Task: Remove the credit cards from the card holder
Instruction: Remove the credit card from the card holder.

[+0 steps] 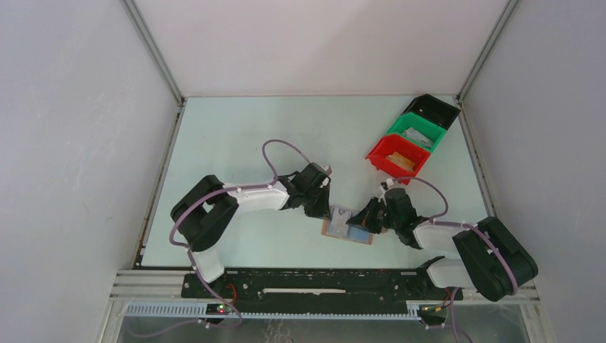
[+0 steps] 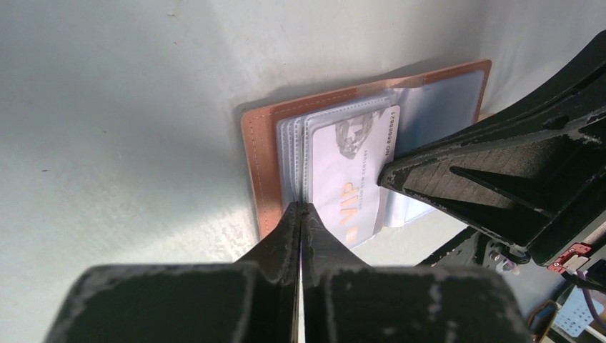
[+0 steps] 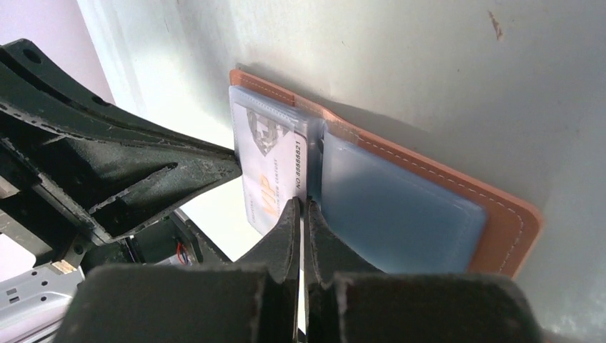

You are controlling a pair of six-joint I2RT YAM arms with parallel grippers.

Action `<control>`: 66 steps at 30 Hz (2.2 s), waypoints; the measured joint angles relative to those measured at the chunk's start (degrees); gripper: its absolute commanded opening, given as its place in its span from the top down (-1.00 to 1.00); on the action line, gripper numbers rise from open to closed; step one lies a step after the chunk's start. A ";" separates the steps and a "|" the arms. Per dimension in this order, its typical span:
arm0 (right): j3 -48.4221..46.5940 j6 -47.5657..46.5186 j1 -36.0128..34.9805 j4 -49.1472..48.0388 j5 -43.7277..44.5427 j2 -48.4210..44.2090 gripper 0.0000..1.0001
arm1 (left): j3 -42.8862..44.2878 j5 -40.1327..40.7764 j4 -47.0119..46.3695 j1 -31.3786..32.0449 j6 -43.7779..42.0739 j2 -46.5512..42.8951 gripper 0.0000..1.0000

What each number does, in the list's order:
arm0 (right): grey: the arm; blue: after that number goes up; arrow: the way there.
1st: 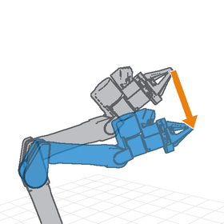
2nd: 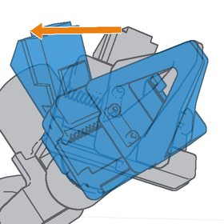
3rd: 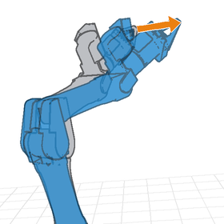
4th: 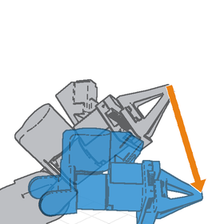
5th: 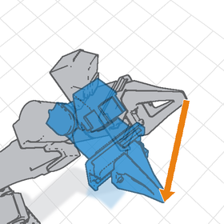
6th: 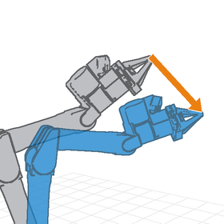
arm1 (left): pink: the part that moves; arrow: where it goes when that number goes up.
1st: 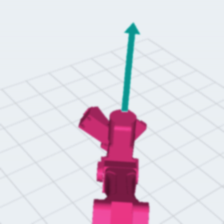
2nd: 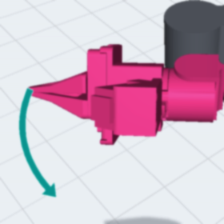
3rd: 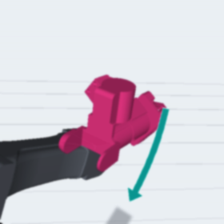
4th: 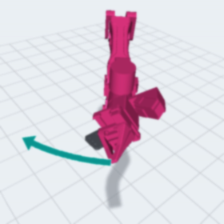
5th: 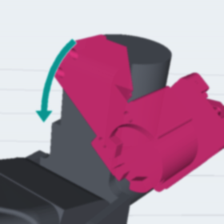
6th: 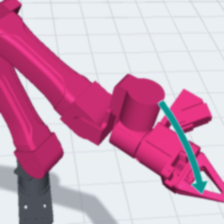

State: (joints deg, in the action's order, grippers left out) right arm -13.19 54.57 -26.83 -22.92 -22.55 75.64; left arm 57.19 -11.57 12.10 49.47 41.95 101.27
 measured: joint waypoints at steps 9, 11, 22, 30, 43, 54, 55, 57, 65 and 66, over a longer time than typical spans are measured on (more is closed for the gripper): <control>0.98 -0.20 0.96 2.10 -0.20 -3.54 1.00 | 0.46 -0.76 -0.90 0.00 0.09 0.83 1.00; 1.36 -0.28 1.36 2.21 -0.55 -4.24 1.00 | 0.48 -0.87 -1.27 0.00 0.11 0.96 1.00; 3.43 -0.70 4.90 2.64 -3.91 -6.84 0.83 | 0.48 -1.64 -2.86 0.02 0.28 1.62 1.00; 5.35 -1.05 8.55 2.49 -6.97 -7.96 0.59 | 0.48 -2.08 -3.45 0.02 0.59 1.86 1.00; 7.45 3.13 8.79 -6.67 -9.22 -3.74 0.04 | 0.48 -2.19 -3.72 0.00 0.61 1.92 1.00; 8.66 4.94 8.79 -9.88 -8.07 -0.87 1.00 | 0.48 -2.21 -3.78 0.00 0.59 1.92 1.00; 8.66 4.92 8.81 -10.08 -8.17 -0.83 1.00 | 0.48 -2.21 -3.78 0.00 0.59 1.92 1.00; 8.66 4.96 8.98 -9.88 -8.26 -1.25 1.00 | 0.48 -2.21 -3.80 0.00 0.61 1.92 1.00; 8.74 1.81 10.78 2.34 -6.84 -14.86 1.00 | 0.24 -2.32 -4.07 -1.60 0.63 2.32 1.00; 8.76 1.20 11.26 4.46 -6.64 -16.96 1.00 | 0.07 -2.12 -4.02 -1.95 0.63 2.56 1.00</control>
State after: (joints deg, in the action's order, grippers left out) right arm -4.43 55.77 -15.57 -18.46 -29.19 58.67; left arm 57.25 -13.69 8.08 47.53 42.59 103.83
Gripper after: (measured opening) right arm 0.007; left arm 0.005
